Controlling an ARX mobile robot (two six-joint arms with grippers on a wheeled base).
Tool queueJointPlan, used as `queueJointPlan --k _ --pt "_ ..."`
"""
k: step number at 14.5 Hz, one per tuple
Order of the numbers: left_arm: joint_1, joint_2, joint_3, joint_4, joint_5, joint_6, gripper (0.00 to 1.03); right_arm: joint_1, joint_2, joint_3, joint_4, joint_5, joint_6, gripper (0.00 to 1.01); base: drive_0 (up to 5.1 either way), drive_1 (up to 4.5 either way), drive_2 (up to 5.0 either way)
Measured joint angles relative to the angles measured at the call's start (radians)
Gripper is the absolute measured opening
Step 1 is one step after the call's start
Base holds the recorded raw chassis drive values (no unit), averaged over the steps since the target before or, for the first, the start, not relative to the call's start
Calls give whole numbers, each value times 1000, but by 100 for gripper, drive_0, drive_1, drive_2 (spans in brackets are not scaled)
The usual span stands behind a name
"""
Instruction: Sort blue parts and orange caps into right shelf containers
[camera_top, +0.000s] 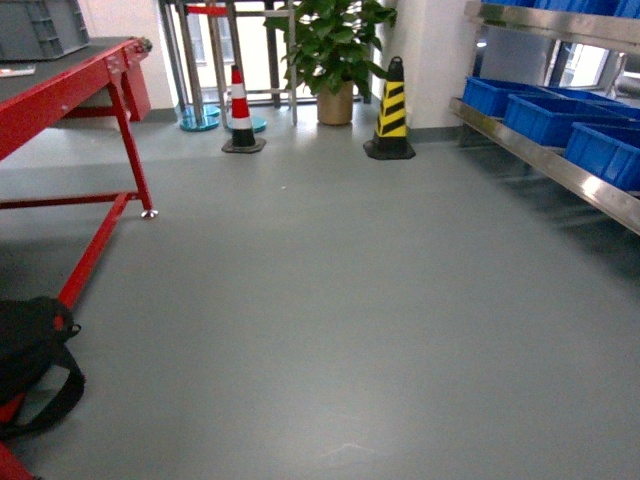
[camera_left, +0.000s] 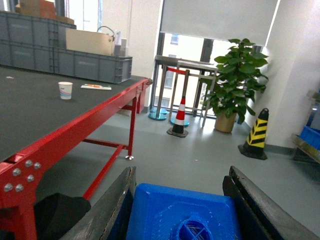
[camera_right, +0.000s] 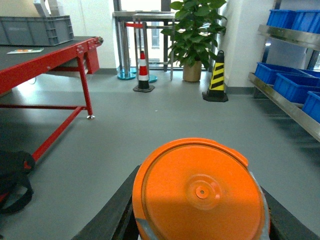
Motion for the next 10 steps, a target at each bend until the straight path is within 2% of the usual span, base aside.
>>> queueJointPlan --k 10 --pt "0 0 0 0 0 0 47 0 -1 0 -1 0 0 44 -157 -157 -157"
